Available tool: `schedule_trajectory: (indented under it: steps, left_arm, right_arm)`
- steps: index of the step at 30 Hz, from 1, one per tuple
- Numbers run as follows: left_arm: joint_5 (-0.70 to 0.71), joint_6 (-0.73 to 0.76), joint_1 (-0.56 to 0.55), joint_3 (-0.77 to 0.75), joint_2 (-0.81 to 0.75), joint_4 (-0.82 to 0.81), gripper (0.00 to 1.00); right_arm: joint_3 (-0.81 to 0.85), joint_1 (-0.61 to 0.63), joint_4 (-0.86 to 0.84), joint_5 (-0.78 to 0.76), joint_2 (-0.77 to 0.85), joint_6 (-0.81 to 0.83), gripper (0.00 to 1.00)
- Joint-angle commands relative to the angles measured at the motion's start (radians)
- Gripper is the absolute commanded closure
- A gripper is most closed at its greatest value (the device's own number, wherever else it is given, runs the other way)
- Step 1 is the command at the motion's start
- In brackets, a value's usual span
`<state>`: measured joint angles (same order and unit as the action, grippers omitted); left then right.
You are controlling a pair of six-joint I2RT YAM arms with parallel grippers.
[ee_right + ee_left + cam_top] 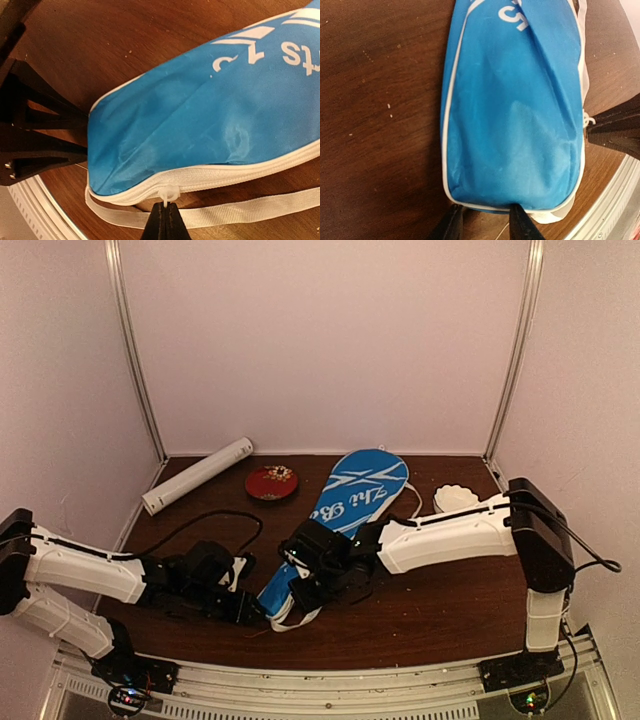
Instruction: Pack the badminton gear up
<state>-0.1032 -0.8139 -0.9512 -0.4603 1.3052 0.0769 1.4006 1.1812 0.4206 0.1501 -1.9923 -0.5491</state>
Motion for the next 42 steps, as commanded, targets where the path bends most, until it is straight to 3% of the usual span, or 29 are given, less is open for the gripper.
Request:
schedule_trajectory:
  steps: [1, 7, 22, 29, 34, 38, 42]
  left_arm:
    - [0.026, -0.052, -0.007, 0.030, -0.003, -0.117, 0.67]
    - [0.040, -0.075, -0.008, 0.026, 0.004, -0.125, 0.67]
    - [0.062, -0.157, -0.009, 0.079, -0.035, -0.152, 0.68]
    - [0.044, -0.109, -0.008, 0.071, -0.040, -0.133, 0.60]
    - [0.044, -0.084, -0.008, 0.056, -0.060, -0.111, 0.53]
    - [0.051, -0.028, 0.010, 0.028, -0.105, -0.040, 0.48]
    - [-0.016, 0.048, 0.089, -0.007, -0.104, -0.006, 0.45]
  right_arm:
    - [0.024, 0.029, -0.011, 0.031, -0.010, -0.009, 1.00]
    - [-0.049, 0.109, -0.088, 0.059, 0.034, -0.089, 1.00]
    - [0.051, 0.179, -0.057, 0.045, -0.073, -0.084, 1.00]
    - [-0.004, 0.177, -0.096, 0.063, -0.047, -0.084, 1.00]
    - [-0.034, 0.174, -0.131, 0.077, -0.014, -0.091, 0.83]
    - [-0.108, 0.144, -0.154, 0.059, 0.074, -0.087, 0.65]
    - [-0.209, 0.080, -0.198, 0.071, 0.160, -0.106, 0.61]
